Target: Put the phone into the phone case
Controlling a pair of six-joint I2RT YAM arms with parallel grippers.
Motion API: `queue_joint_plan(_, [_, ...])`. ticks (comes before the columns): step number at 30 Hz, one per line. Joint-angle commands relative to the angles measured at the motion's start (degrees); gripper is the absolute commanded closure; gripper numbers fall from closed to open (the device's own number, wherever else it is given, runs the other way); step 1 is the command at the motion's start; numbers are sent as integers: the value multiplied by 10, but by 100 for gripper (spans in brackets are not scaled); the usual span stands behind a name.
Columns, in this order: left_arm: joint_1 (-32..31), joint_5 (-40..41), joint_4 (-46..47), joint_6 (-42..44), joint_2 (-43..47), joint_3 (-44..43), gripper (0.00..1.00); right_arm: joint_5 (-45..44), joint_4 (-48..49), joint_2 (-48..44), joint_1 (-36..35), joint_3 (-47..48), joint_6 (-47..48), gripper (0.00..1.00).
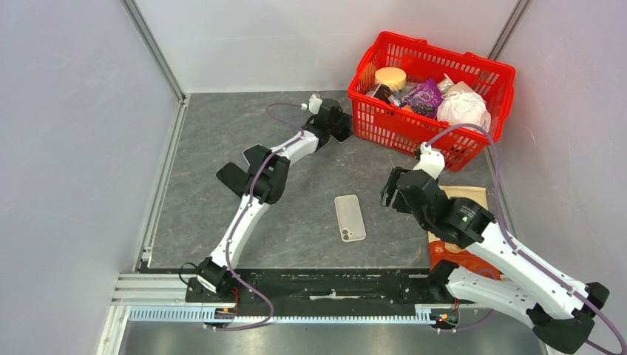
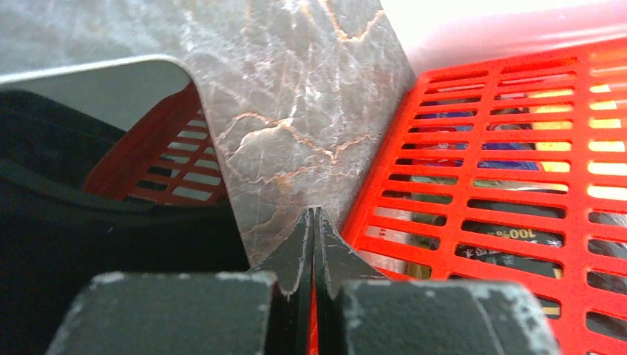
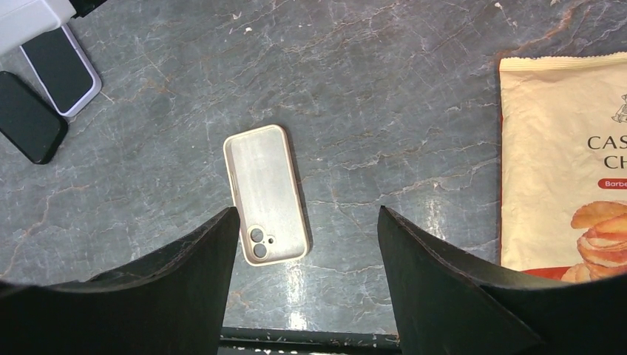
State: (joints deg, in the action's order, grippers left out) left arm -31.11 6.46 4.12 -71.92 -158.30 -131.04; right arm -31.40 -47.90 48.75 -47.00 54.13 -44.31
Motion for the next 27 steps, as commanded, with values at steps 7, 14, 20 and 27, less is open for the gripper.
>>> queue_joint_plan(7, [-19,167,-186,-116,49,-3,98,-10,3,-25,1,-11,-6,24])
queue_joint_plan(14, [-20,212,-256,-141,128,101,98,3,6,-43,1,-23,-16,24])
queue_joint_plan(20, [-19,231,-249,-169,225,270,98,31,19,-45,1,-32,-26,24])
queue_joint_plan(27, [-14,225,-164,-129,356,483,98,56,32,-53,1,-49,-41,24])
